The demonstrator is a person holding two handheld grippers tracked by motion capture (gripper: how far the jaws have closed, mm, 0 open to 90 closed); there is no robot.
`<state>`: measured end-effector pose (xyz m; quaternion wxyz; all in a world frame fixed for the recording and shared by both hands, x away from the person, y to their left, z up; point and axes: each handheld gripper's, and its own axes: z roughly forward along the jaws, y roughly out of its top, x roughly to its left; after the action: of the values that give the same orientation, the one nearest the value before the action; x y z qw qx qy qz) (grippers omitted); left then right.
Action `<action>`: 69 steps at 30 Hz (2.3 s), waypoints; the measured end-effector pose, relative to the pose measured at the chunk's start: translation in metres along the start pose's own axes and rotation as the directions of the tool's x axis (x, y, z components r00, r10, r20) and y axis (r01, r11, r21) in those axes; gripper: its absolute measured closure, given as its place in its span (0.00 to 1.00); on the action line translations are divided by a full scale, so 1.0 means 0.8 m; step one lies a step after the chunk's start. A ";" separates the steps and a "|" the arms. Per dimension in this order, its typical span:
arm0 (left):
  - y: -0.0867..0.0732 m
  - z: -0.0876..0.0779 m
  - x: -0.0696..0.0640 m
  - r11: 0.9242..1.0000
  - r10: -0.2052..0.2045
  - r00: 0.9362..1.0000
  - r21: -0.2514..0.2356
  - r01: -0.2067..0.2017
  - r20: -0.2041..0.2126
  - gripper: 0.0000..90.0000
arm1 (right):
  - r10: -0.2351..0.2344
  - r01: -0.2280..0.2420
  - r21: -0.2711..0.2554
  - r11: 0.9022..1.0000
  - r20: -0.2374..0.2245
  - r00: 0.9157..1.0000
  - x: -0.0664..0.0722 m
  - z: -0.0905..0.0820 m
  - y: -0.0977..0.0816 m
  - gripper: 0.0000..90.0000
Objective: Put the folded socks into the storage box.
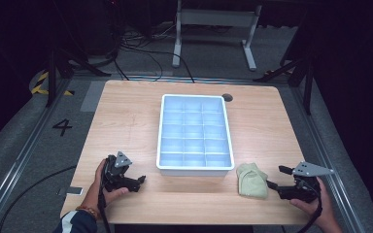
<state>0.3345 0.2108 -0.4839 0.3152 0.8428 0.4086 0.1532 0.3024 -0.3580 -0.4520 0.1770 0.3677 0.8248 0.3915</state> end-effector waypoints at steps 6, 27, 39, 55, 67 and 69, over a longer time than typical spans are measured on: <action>0.000 0.000 0.000 1.000 -0.001 1.000 -0.003 0.001 0.003 0.00 | -0.026 0.028 0.033 0.999 -0.039 0.999 0.011 0.020 0.008 0.23; -0.001 -0.001 0.000 1.000 -0.001 1.000 0.002 0.001 0.004 0.00 | 0.004 0.008 0.127 0.992 -0.100 0.995 0.011 0.079 0.020 0.17; -0.001 -0.001 -0.001 1.000 -0.006 1.000 0.003 0.006 0.002 0.00 | -0.037 0.058 0.096 0.994 -0.201 0.979 0.022 0.076 0.021 0.61; -0.001 -0.001 -0.001 1.000 -0.006 1.000 0.003 0.006 0.003 0.00 | -0.051 0.068 0.067 0.995 -0.226 0.973 0.025 0.070 0.018 0.80; -0.001 -0.001 -0.001 1.000 -0.006 1.000 0.003 0.006 0.002 0.00 | -0.063 0.064 0.002 0.998 -0.194 0.979 0.016 0.048 0.017 0.81; -0.001 -0.001 -0.001 1.000 -0.006 1.000 0.003 0.006 0.002 0.00 | -0.060 0.058 -0.013 0.998 -0.180 0.982 0.013 0.044 0.017 0.81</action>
<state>0.3334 0.2108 -0.4838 0.3147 0.8423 0.4109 0.1506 0.3221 -0.3262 -0.4636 0.1145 0.3053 0.8464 0.4211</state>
